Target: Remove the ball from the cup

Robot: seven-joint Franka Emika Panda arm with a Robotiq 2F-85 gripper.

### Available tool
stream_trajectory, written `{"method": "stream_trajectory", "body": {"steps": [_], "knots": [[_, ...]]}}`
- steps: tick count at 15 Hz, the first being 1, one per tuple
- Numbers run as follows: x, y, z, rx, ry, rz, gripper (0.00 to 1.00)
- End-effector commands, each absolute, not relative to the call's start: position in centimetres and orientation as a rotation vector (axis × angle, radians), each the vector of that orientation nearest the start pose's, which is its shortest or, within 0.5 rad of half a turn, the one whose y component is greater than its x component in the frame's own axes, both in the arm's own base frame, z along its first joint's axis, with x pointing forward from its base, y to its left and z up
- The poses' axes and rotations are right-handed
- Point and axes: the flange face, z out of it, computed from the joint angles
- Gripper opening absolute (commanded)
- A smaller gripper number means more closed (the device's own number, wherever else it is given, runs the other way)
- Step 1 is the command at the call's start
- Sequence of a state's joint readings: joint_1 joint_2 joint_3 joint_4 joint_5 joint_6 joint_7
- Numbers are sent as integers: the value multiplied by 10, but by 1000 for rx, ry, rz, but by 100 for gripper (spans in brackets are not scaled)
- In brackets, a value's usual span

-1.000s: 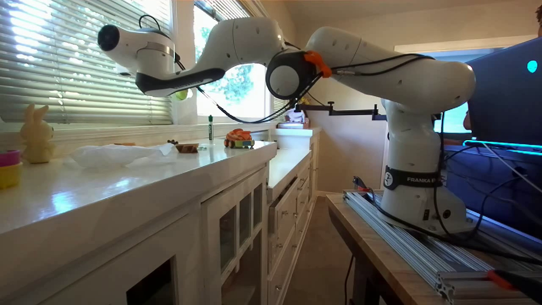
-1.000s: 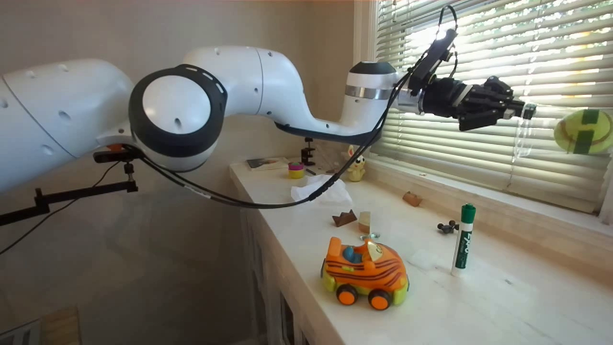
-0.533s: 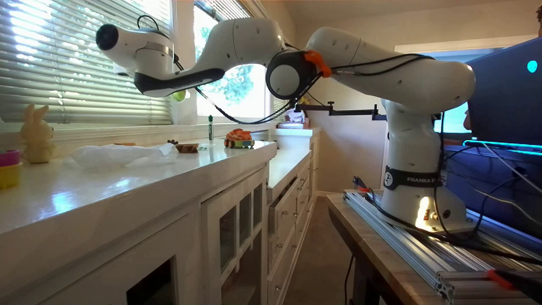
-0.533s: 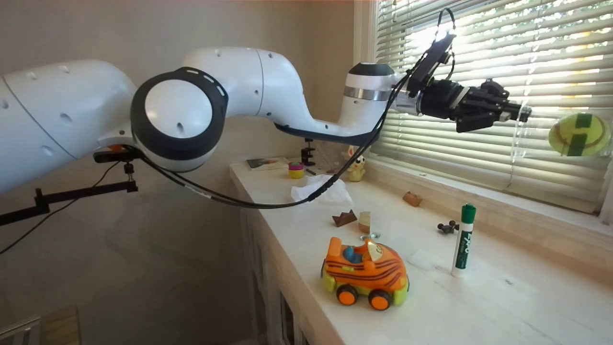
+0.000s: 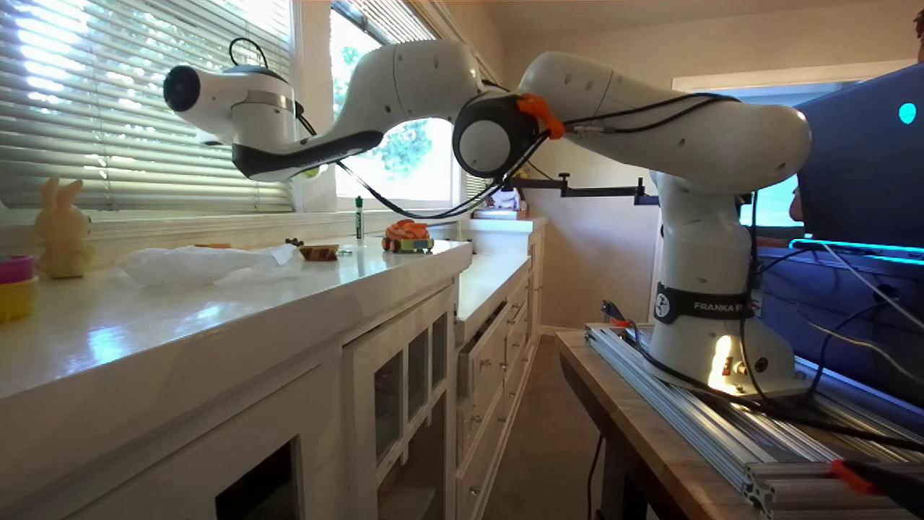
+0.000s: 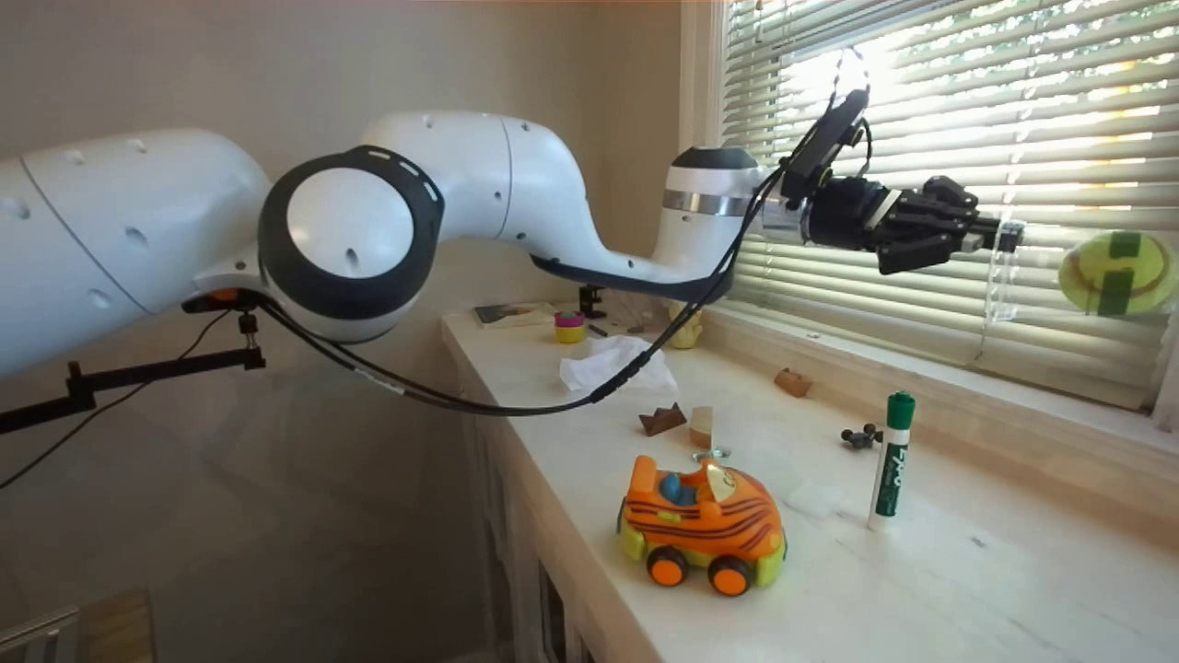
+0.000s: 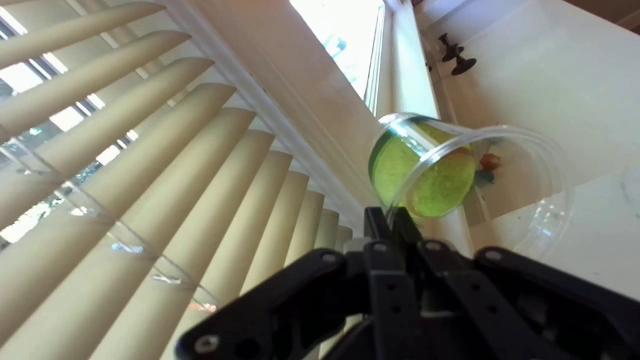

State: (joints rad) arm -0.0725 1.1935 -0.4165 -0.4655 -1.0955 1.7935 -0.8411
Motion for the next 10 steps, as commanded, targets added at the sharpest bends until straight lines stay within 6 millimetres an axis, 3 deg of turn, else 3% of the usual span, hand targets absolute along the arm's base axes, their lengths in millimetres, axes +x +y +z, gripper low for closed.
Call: {"method": "stream_trajectory", "body": {"steps": [1, 10], "knots": [[787, -227, 416, 1461, 674, -752, 2], [789, -223, 410, 1446, 690, -766, 2]]}}
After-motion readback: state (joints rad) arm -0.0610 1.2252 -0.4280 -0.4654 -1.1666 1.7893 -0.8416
